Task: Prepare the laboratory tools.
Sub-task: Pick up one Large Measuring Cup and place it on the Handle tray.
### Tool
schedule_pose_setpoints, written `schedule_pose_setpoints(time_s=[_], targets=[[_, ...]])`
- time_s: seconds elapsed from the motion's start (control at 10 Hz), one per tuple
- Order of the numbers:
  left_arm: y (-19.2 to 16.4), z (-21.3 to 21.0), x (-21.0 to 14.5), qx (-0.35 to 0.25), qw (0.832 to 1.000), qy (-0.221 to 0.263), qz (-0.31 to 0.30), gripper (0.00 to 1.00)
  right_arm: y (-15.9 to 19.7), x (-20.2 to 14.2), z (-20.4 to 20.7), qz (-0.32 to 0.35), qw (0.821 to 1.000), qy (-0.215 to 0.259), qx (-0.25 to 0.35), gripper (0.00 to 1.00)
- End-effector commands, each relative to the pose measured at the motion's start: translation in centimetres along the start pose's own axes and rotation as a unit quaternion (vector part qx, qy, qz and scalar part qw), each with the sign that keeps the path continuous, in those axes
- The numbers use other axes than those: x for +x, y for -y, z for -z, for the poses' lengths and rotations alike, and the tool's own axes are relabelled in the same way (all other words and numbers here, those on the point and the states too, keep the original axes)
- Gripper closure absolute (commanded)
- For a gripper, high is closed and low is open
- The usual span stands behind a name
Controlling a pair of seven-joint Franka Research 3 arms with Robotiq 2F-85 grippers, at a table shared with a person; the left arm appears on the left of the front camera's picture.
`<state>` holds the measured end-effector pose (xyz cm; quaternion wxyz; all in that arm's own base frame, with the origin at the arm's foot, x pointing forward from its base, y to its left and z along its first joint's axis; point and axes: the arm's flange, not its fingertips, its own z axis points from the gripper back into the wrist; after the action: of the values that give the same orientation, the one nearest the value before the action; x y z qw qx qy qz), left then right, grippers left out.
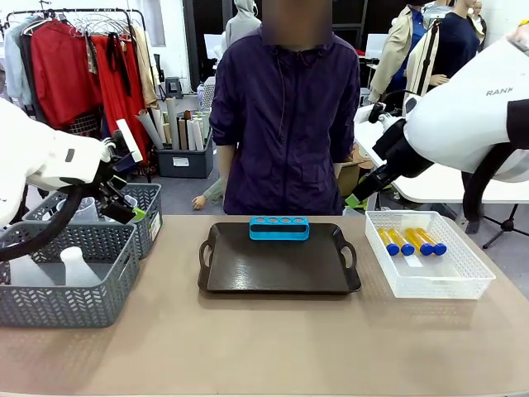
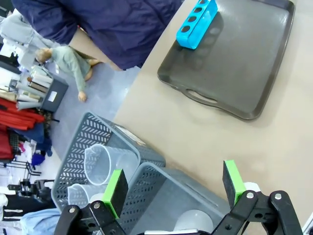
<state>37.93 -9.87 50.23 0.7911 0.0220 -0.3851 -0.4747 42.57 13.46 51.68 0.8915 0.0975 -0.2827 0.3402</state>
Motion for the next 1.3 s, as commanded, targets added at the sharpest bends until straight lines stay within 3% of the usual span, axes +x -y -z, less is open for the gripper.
schedule_pose_setpoints(time_s=[0.0, 0.7, 1.2], targets=[[0.0, 0.1, 0.0, -0.001, 1.000, 0.002, -0.003, 0.00, 0.0, -0.1, 0.0, -0.003, 1.000, -0.002, 0.000, 0.00], [0.0, 0.0, 0.0, 0.000, 1.000, 0.000, 0.000, 0.00, -0.1, 0.0, 0.0, -0.001, 1.000, -0.001, -0.002, 0.00], [-2.5, 0.0, 4.9, -0.170, 0.984, 0.032, -0.033, 0.00, 2.0, 2.4, -1.0, -0.046, 0.995, 0.002, 0.090, 0.00]])
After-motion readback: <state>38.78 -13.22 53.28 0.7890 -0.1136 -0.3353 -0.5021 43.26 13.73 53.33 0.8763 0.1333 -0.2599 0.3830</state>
